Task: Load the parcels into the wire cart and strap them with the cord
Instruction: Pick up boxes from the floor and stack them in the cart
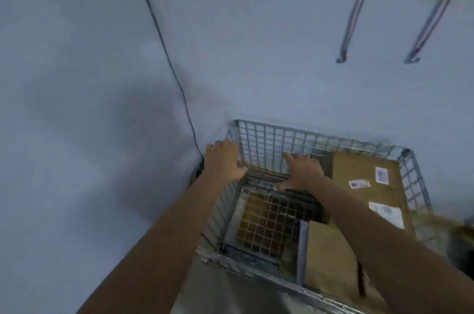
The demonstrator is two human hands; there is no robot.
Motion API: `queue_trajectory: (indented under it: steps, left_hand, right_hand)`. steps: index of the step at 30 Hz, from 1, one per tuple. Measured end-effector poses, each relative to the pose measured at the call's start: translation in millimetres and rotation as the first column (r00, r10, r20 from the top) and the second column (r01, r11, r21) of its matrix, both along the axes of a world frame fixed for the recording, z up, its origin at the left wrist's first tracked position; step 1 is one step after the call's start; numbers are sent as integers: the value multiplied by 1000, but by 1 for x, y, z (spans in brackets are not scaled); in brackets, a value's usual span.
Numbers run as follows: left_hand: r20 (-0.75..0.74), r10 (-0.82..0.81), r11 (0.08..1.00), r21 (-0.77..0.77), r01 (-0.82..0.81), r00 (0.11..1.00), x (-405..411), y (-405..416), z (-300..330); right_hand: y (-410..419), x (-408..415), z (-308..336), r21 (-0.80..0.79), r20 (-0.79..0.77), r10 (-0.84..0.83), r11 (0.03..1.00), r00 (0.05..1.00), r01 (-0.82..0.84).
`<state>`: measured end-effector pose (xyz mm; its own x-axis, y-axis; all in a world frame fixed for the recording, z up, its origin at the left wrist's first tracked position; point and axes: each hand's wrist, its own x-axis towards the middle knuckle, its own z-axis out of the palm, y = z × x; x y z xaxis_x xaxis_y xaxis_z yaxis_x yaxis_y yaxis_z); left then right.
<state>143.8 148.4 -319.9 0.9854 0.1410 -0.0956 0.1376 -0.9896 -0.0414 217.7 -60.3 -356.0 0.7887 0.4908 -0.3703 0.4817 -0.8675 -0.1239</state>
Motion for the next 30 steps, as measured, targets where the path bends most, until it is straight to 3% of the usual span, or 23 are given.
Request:
queue_trajectory:
  steps: [8,14,20,24,30]
  left_hand:
    - [47,433,898,58,-436,900,-190,132,81]
    - [-29,671,740,70,-669,741,-395,209,81]
    - [-90,785,619,48,-784,613,-564,265,55]
    - [-141,802,585,-13,-811,580,-610,289,23]
    - [-192,795,576,-55,-815,575,-612,316,-36]
  right_hand:
    - [166,-83,80,43,86,351,934,933,-355]
    - [285,-228,84,6,97,574,817,813,-577]
    - [360,-354,64,-58,56,671,741,739,-669]
    - [388,-397,45,-63,9,702,711,712,-700]
    - [439,-409,9,-117,-24,761,642,648,-758]
